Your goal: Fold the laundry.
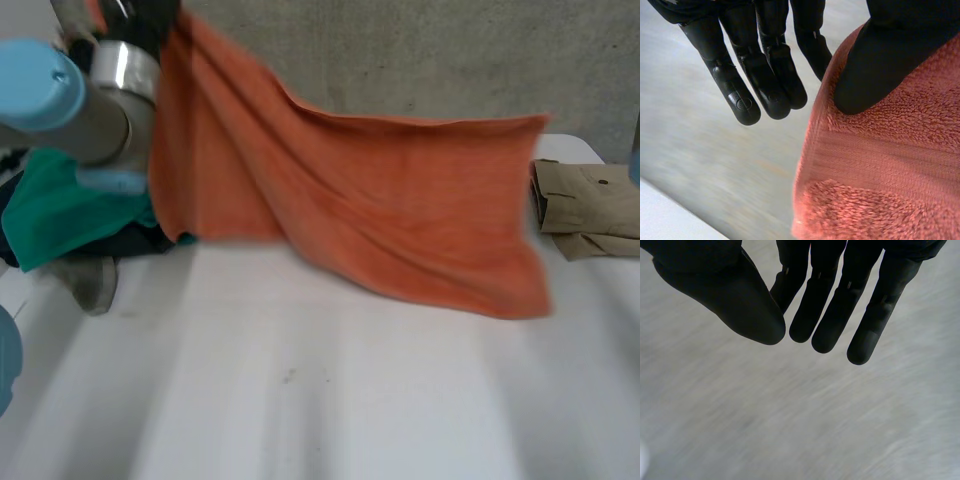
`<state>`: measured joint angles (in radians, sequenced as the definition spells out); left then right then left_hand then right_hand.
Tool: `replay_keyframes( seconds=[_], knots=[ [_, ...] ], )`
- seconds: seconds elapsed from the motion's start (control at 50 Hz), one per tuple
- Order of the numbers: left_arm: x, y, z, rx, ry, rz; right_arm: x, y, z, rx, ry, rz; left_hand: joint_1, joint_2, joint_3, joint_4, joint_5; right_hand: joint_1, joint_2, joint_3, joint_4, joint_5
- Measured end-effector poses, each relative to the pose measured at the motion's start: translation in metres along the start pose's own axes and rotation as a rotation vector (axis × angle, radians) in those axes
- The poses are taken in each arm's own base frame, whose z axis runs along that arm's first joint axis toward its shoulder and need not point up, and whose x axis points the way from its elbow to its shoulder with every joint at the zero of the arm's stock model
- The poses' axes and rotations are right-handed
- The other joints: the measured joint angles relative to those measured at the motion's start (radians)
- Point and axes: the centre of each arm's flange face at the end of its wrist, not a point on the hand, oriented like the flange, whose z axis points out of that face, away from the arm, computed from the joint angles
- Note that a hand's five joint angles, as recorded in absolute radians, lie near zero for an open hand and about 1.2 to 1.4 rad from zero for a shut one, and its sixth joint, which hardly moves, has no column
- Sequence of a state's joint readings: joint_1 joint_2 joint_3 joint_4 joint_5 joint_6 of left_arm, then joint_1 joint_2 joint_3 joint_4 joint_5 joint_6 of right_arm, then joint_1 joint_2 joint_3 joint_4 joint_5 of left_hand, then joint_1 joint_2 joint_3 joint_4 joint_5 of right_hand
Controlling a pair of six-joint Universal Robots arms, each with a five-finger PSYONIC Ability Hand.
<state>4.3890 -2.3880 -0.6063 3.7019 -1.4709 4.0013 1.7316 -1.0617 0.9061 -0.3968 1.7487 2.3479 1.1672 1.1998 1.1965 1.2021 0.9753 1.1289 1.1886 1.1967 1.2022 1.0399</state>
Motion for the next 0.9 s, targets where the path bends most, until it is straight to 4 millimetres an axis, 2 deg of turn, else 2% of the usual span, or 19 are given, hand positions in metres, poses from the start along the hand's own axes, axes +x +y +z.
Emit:
replay_keyframes(
  seconds=[0.08, 0.14, 0.22, 0.32, 0.36, 0.4, 0.42, 0.44, 0.48, 0.54, 0.56, 0.62, 0.64, 0.74, 0.82, 0.9],
  knots=[
    [-0.028, -0.015, 0.021, 0.100, -0.113, -0.129, 0.011, -0.021, 0.010, 0.120, 0.103, 0.067, 0.000, 0.000, 0.000, 0.000, 0.000, 0.000, 0.000, 0.000, 0.000, 0.000],
    [-0.037, -0.017, 0.023, 0.104, -0.139, -0.230, 0.012, -0.027, 0.009, 0.149, 0.113, 0.086, 0.000, 0.000, 0.000, 0.000, 0.000, 0.000, 0.000, 0.000, 0.000, 0.000],
    [-0.036, -0.014, 0.013, 0.061, -0.120, -0.295, 0.005, -0.022, 0.001, 0.121, 0.064, 0.080, 0.000, 0.000, 0.000, 0.001, 0.000, 0.000, 0.000, 0.000, 0.000, 0.000],
    [-0.020, -0.005, -0.020, -0.044, -0.029, -0.327, -0.025, -0.001, -0.031, -0.005, -0.135, 0.048, 0.000, 0.001, 0.000, 0.002, 0.000, 0.000, -0.008, -0.012, -0.014, -0.019],
    [-0.013, -0.003, -0.032, -0.076, 0.005, -0.327, -0.036, 0.007, -0.046, -0.057, -0.215, 0.039, 0.000, 0.001, 0.001, 0.002, 0.000, -0.088, -0.127, -0.134, -0.138, -0.147],
    [-0.008, -0.004, -0.046, -0.106, 0.041, -0.326, -0.049, 0.017, -0.065, -0.124, -0.308, 0.037, 0.000, 0.001, 0.001, 0.002, 0.000, -0.442, -0.494, -0.487, -0.491, -0.510],
    [-0.007, -0.005, -0.049, -0.113, 0.050, -0.326, -0.051, 0.019, -0.069, -0.137, -0.324, 0.038, 0.000, 0.001, 0.001, 0.002, 0.000, -0.519, -0.573, -0.545, -0.548, -0.571],
    [-0.007, -0.009, -0.057, -0.123, 0.067, -0.326, -0.058, 0.025, -0.083, -0.190, -0.387, 0.047, 0.000, 0.001, 0.001, 0.002, 0.000, -0.700, -0.755, -0.747, -0.750, -0.783],
    [-0.009, -0.016, -0.064, -0.130, 0.085, -0.328, -0.064, 0.031, -0.095, -0.240, -0.444, 0.065, 0.000, 0.002, 0.001, 0.003, 0.000, -0.768, -0.833, -0.835, -0.838, -0.868],
    [-0.014, -0.034, -0.078, -0.125, 0.119, -0.337, -0.072, 0.037, -0.112, -0.303, -0.538, 0.124, 0.000, 0.002, 0.001, 0.003, 0.000, -0.861, -0.935, -0.944, -0.946, -0.980],
    [-0.018, -0.046, -0.085, -0.113, 0.140, -0.344, -0.076, 0.037, -0.117, -0.313, -0.589, 0.169, 0.000, 0.002, 0.001, 0.003, 0.000, -0.881, -0.956, -0.968, -0.964, -0.990],
    [-0.025, -0.068, -0.096, -0.080, 0.174, -0.358, -0.082, 0.033, -0.120, -0.299, -0.665, 0.245, 0.000, 0.002, 0.001, 0.003, 0.000, -0.885, -0.967, -0.978, -0.981, -0.990],
    [-0.031, -0.082, -0.104, -0.054, 0.198, -0.367, -0.086, 0.029, -0.120, -0.277, -0.709, 0.292, 0.000, 0.002, 0.001, 0.003, 0.000, -0.885, -0.967, -0.978, -0.981, -0.990],
    [-0.051, -0.127, -0.131, 0.040, 0.259, -0.393, -0.107, 0.015, -0.115, -0.187, -0.835, 0.435, 0.000, 0.002, 0.001, 0.003, 0.000, -0.885, -0.967, -0.978, -0.981, -0.990],
    [-0.070, -0.154, -0.155, 0.104, 0.288, -0.406, -0.139, -0.001, -0.122, -0.123, -0.925, 0.512, 0.000, 0.002, 0.001, 0.003, 0.000, -0.885, -0.967, -0.978, -0.981, -0.990],
    [-0.083, -0.172, -0.173, 0.141, 0.298, -0.415, -0.180, -0.015, -0.144, -0.085, -1.020, 0.551, 0.000, 0.002, 0.001, 0.003, 0.000, -0.885, -0.967, -0.978, -0.981, -0.990]
  ],
)
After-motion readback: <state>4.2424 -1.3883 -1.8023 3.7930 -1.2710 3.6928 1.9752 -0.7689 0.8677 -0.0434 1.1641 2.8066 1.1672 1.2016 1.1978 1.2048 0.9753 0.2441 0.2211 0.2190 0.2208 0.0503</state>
